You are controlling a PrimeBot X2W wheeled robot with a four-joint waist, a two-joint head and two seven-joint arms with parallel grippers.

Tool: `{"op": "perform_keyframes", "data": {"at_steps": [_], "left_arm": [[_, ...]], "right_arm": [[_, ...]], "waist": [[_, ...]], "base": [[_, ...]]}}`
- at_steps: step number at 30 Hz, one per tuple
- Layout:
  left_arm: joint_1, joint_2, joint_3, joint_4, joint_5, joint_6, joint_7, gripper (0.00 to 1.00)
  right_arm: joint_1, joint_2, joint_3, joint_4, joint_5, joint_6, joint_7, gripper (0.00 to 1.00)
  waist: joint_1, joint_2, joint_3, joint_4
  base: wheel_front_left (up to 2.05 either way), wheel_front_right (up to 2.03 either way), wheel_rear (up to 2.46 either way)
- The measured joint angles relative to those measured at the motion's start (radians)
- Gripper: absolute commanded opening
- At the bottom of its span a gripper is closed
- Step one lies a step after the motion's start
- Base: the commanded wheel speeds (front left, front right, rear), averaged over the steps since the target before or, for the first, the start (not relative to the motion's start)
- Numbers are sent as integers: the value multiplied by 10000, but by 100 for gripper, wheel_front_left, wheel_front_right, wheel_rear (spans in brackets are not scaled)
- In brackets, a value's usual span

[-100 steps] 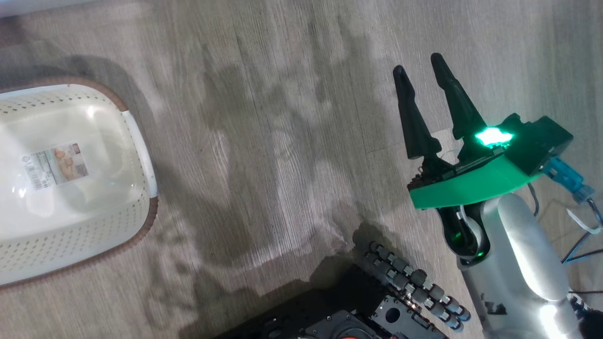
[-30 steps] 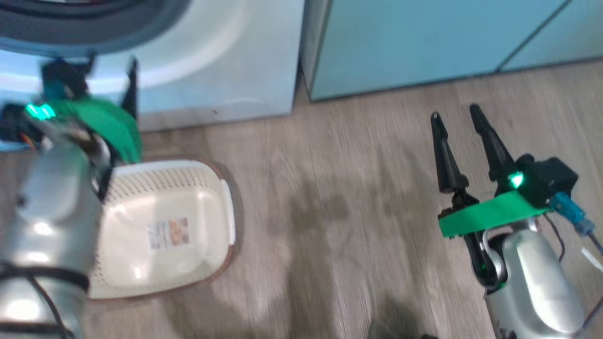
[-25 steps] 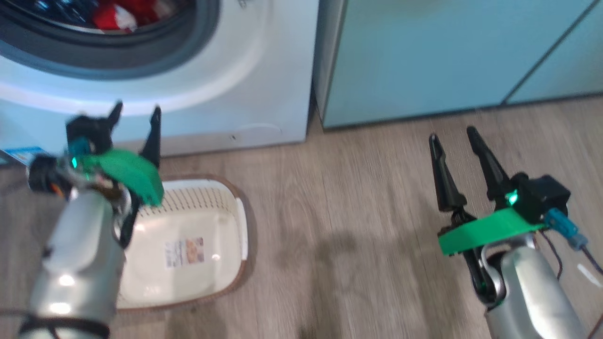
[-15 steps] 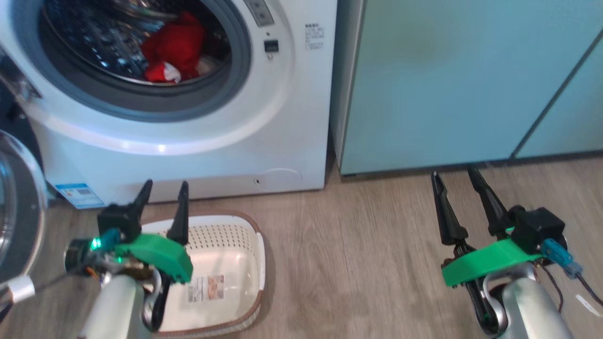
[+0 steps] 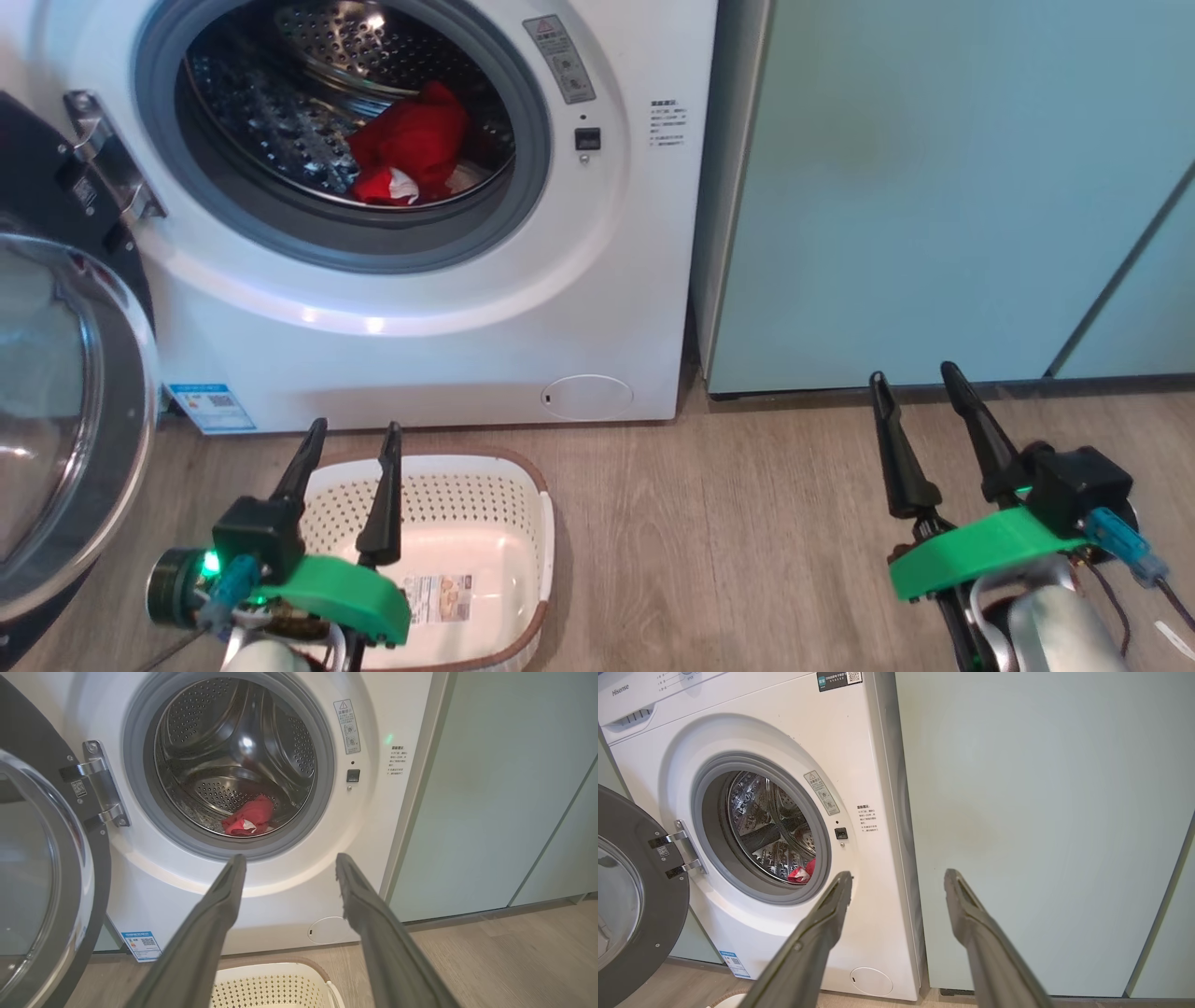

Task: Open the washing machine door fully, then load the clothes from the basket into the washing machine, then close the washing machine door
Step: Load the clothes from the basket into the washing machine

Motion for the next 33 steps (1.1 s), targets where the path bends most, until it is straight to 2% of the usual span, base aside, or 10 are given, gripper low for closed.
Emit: {"op": "perform_keyframes", "data": {"at_steps": [33], "left_arm": [[357, -134, -418, -430, 234, 278, 0, 100]], "right_arm": [[122, 2, -157, -42, 186, 0, 0, 100]], "waist": [[1, 0, 91, 227]], "base": [[0, 0, 0]]}}
